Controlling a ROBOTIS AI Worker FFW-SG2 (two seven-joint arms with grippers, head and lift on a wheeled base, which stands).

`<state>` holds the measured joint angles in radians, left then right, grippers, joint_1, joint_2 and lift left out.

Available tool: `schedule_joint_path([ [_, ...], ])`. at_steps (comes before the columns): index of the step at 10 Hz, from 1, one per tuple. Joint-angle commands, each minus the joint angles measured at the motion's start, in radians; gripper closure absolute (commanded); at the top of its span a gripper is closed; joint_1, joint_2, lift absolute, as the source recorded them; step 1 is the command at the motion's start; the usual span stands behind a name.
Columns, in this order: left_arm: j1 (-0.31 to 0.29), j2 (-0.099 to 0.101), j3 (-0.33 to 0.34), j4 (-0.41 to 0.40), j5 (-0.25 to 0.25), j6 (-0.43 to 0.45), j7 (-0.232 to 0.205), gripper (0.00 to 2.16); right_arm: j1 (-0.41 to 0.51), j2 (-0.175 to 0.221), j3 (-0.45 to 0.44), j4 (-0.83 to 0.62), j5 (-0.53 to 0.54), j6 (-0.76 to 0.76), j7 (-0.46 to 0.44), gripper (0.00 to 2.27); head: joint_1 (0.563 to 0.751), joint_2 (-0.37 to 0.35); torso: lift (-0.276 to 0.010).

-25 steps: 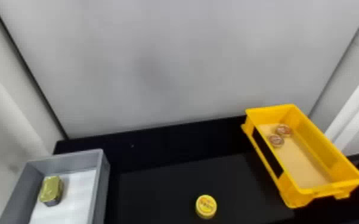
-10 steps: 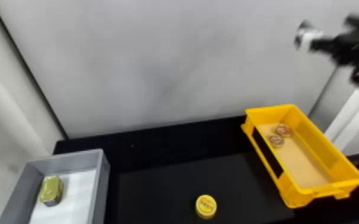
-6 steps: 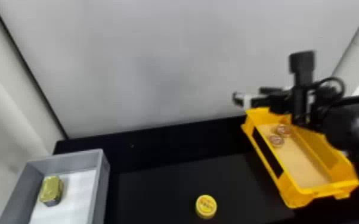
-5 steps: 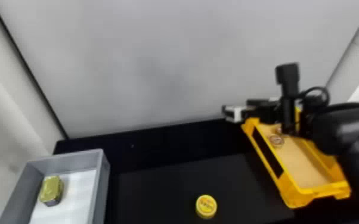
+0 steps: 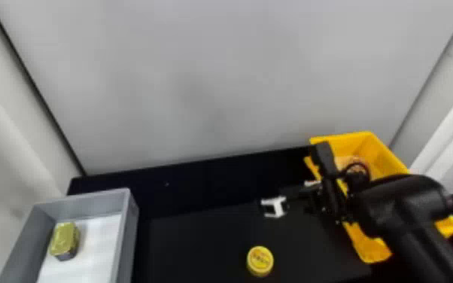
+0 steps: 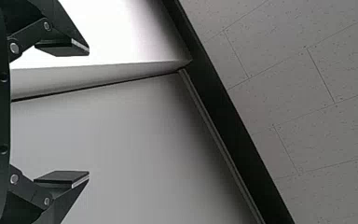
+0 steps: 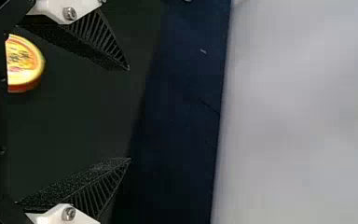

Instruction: Pick up the round yellow can and place it in the yellow rectangular box

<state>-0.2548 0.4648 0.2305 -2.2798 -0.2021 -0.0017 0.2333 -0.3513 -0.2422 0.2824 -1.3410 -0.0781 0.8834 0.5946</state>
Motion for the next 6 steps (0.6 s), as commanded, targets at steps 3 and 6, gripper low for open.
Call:
schedule_joint_path([
  [3, -0.008, -0.009, -0.011, 0.014, 0.004, -0.014, 0.002, 0.31, 0.009, 0.075, 0.045, 0.112, 0.252, -0.056, 0.184, 0.11, 0.74, 0.018, 0.0],
  [6, -0.011, -0.012, -0.017, 0.025, 0.006, -0.024, 0.002, 0.31, 0.006, 0.081, 0.078, 0.131, 0.293, -0.056, 0.223, 0.11, 0.74, 0.018, 0.0],
])
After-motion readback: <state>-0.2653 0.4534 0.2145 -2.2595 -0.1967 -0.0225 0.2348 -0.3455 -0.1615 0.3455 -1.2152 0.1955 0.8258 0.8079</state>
